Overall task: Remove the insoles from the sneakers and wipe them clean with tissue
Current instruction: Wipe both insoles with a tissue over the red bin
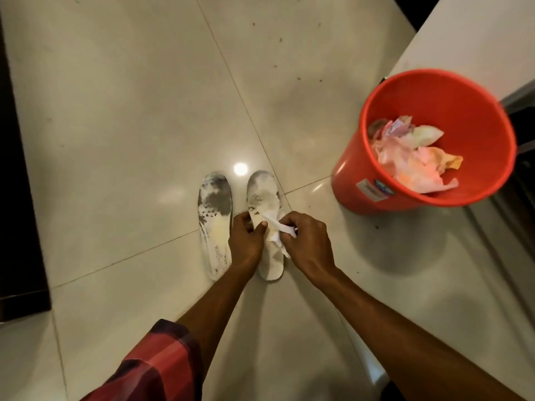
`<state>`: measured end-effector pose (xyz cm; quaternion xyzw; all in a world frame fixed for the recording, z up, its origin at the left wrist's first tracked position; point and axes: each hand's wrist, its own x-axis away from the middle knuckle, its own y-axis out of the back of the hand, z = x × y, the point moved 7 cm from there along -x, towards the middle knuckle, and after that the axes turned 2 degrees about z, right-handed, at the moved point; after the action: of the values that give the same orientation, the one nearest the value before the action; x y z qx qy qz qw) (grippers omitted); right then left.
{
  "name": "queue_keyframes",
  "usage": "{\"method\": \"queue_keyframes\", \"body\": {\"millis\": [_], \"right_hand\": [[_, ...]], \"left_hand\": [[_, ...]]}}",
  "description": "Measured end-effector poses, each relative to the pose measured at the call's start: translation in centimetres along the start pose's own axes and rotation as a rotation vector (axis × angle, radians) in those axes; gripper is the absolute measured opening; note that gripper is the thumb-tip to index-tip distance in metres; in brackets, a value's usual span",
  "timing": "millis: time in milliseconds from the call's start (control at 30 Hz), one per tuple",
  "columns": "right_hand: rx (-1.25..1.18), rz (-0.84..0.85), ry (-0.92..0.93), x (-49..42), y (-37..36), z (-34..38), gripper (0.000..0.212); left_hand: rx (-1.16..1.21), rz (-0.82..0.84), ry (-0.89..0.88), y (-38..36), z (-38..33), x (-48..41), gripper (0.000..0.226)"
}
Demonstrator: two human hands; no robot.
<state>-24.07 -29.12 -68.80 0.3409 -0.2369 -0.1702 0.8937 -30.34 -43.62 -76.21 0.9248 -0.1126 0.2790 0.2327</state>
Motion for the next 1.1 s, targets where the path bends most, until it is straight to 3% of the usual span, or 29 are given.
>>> {"method": "queue_keyframes", "body": {"millis": [133,233,300,367,433,600,700,833,967,1033,1100], "right_hand": [[-0.017,0.007,-0.023,0.0,-1.5,-0.8,0.008],[-0.041,0.005,-0.021,-0.7,-1.7,-0.2,0.011],[-0.058,0.013,-0.009,-1.2,-1.5,0.2,0.01],[-0.074,0.009,0.001,-1.3,-1.2,0.3,0.009],[-0.091,0.006,0.011,-0.5,-0.9,-0.1,0.007],[-0.093,0.077,0.02,2.6,0.7,-0.3,0.005],[-0.099,0.045,0.049,2.8,3.7,1.4,0.008],[-0.064,-0.042,0.161,2.8,10.5,7.6,0.024],[-0.099,-0.236,0.345,3.7,19.2,17.3,0.044],[-0.06,-0.336,0.471,5.4,23.5,22.8,0.041],[0.007,-0.435,0.603,8.8,28.1,28.2,0.033]], "left_hand": [[-0.147,-0.184,-0.11,1.2,-1.4,1.2,0.046],[-0.286,-0.379,-0.219,4.7,-2.4,1.7,0.041],[-0.457,-0.492,-0.131,7.4,-1.5,0.4,0.052],[-0.52,-0.493,0.12,9.2,0.6,-1.2,0.076],[-0.503,-0.392,0.253,9.2,2.8,-2.0,0.083],[-0.385,-0.228,0.142,8.8,3.0,-2.1,0.054],[-0.163,-0.094,0.095,9.1,0.6,-1.7,0.039],[0.31,0.309,-0.004,8.6,-9.7,1.9,0.029],[0.412,0.563,-0.164,9.5,-24.6,8.8,0.04],[0.446,0.618,-0.214,10.5,-31.4,13.2,0.042],[0.506,0.676,-0.25,12.0,-37.5,18.2,0.067]]}}
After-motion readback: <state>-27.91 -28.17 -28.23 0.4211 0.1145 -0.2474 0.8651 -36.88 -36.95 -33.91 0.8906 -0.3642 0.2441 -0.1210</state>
